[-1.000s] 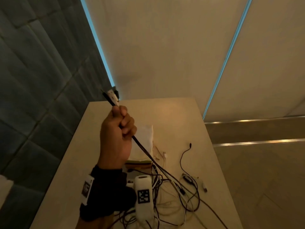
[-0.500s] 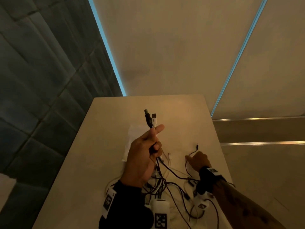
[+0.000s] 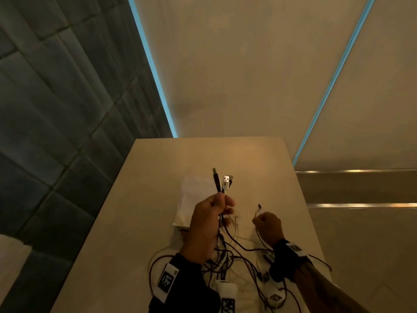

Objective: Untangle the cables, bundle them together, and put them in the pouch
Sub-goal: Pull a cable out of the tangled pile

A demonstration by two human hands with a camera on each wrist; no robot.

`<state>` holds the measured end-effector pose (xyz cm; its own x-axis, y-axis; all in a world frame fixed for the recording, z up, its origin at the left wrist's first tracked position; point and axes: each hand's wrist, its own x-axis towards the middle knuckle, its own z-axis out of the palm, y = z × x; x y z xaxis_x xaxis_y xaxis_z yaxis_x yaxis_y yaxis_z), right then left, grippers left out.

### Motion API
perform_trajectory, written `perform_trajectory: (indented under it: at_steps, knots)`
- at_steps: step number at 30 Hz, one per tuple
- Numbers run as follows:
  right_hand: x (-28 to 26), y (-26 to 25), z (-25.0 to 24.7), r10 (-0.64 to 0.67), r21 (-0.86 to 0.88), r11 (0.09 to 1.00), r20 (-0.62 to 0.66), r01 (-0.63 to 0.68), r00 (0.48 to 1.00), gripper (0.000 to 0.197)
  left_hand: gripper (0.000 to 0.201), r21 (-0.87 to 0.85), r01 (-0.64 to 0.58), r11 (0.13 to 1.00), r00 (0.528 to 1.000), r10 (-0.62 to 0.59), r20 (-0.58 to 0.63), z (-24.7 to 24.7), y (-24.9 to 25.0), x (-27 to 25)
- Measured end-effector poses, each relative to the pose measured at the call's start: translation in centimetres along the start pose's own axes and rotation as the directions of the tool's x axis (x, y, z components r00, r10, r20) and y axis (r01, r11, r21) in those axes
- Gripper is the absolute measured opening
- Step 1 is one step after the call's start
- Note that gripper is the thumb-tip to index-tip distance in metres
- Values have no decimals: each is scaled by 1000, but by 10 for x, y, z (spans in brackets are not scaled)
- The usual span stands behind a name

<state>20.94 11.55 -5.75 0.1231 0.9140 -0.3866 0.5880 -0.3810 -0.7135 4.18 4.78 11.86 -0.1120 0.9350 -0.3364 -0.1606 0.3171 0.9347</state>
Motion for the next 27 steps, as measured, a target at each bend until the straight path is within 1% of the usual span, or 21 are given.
perform_trajectory:
  at_steps: [1, 2, 3, 5, 8, 10, 13, 15, 18, 19, 20, 21, 23, 25, 27]
  knots:
    - [-10, -11, -2, -34, 208, 978, -5, 34, 999, 17, 35, 29, 19, 999, 1000, -19, -1, 0, -1, -1]
    - [-23, -25, -5, -73, 391, 918, 5, 65, 997, 15, 35, 57, 33, 998, 999, -32, -7, 1, -2, -2]
    - [-38, -40, -10, -137, 517, 849, 19, 108, 990, 13, 35, 91, 36, 995, 999, -35, -14, 2, -3, -4]
    - [-68, -66, -17, -296, 610, 765, 52, 205, 954, 16, 37, 145, 17, 989, 1000, -15, -14, 4, -3, -7]
    - [-102, -89, -25, -456, 651, 693, 62, 311, 888, 21, 39, 129, -17, 992, 1000, 14, 18, 5, 4, -14]
    - [-112, -96, -29, -504, 682, 647, 45, 342, 862, 18, 39, 119, -60, 991, 998, 57, 26, 6, 10, -15]
    - [-130, -108, -37, -560, 721, 586, 31, 369, 828, 18, 36, 85, -183, 979, 983, 183, 4, 5, 16, -24]
    - [-139, -114, -40, -581, 737, 564, 34, 373, 813, 19, 35, 30, -243, 970, 970, 244, -24, 7, 18, -29]
    - [-145, -116, -40, -593, 734, 568, 52, 372, 804, 24, 30, -38, -287, 957, 955, 282, -92, 5, 18, -31]
    - [-146, -114, -39, -593, 737, 568, 59, 366, 803, 25, 28, -67, -287, 955, 955, 280, -97, 4, 18, -32]
    - [-147, -112, -38, -594, 737, 570, 65, 363, 802, 23, 26, -92, -268, 959, 962, 260, -87, 3, 18, -34]
    - [-148, -110, -37, -590, 729, 580, 66, 365, 805, 21, 24, -121, -222, 968, 975, 216, -60, 1, 19, -36]
    - [-152, -107, -35, -579, 700, 606, 62, 378, 813, 19, 30, -158, -87, 984, 995, 95, 42, -3, 20, -37]
    - [-155, -106, -34, -576, 685, 625, 81, 374, 814, 21, 35, -160, 15, 987, 989, 9, 148, -9, 21, -38]
    - [-160, -107, -36, -577, 712, 617, 118, 336, 808, 20, 33, -186, 64, 981, 980, -26, 198, -13, 25, -38]
